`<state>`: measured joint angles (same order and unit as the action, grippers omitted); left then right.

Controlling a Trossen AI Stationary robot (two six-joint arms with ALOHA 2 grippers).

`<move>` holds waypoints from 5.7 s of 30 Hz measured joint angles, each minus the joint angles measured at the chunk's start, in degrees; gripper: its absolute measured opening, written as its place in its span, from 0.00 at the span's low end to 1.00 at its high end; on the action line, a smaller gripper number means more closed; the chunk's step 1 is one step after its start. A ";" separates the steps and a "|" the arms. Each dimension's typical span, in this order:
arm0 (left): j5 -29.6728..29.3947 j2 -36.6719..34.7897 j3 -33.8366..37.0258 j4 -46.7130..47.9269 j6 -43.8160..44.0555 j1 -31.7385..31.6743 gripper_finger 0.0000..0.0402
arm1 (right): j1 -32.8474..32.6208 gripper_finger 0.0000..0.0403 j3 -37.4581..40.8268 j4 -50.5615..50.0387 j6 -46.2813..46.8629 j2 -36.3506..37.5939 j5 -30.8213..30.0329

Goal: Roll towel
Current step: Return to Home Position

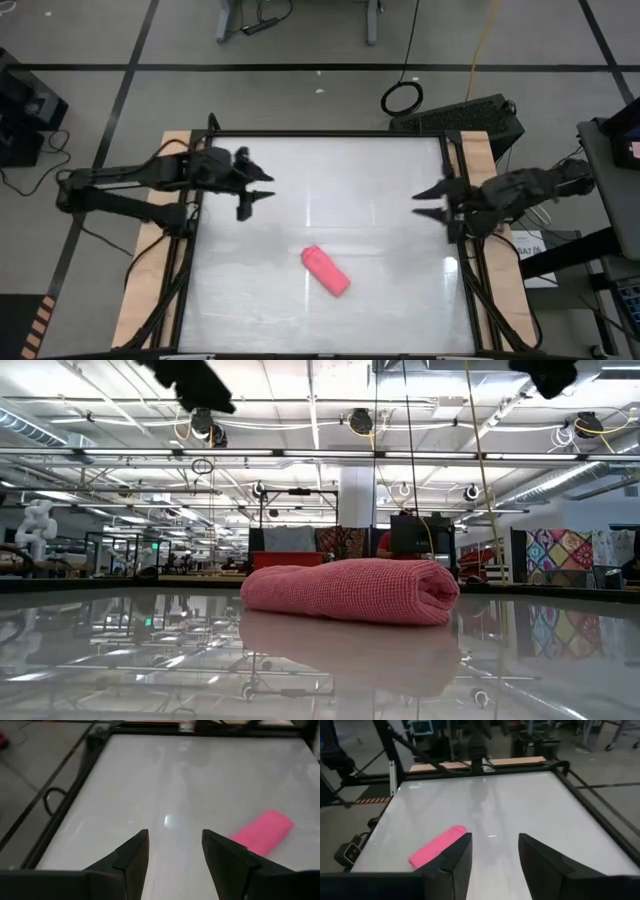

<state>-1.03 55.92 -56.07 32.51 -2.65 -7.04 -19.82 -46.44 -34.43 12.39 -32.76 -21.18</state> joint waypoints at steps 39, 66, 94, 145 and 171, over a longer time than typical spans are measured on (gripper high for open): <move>-9.25 -55.05 48.35 -8.42 30.93 -2.71 0.47 | 0.38 0.33 39.54 13.71 24.43 32.43 -18.02; -8.69 -55.69 48.33 -8.20 29.24 -2.70 0.47 | 0.38 0.33 39.43 13.26 22.94 32.44 -22.13; -8.67 -55.69 48.33 -8.15 29.22 -2.70 0.47 | 0.38 0.33 39.43 13.20 22.94 32.44 -22.04; -8.67 -55.69 48.31 -8.11 29.21 -2.70 0.47 | 0.39 0.33 39.43 13.17 22.94 32.42 -22.07; -8.67 -55.67 48.30 -8.13 29.21 -2.68 0.47 | 0.39 0.33 39.43 13.17 22.94 32.42 -22.08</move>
<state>-9.69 0.25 -7.77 24.38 26.56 -9.72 -19.43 -7.01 -21.26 35.33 -0.34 -43.26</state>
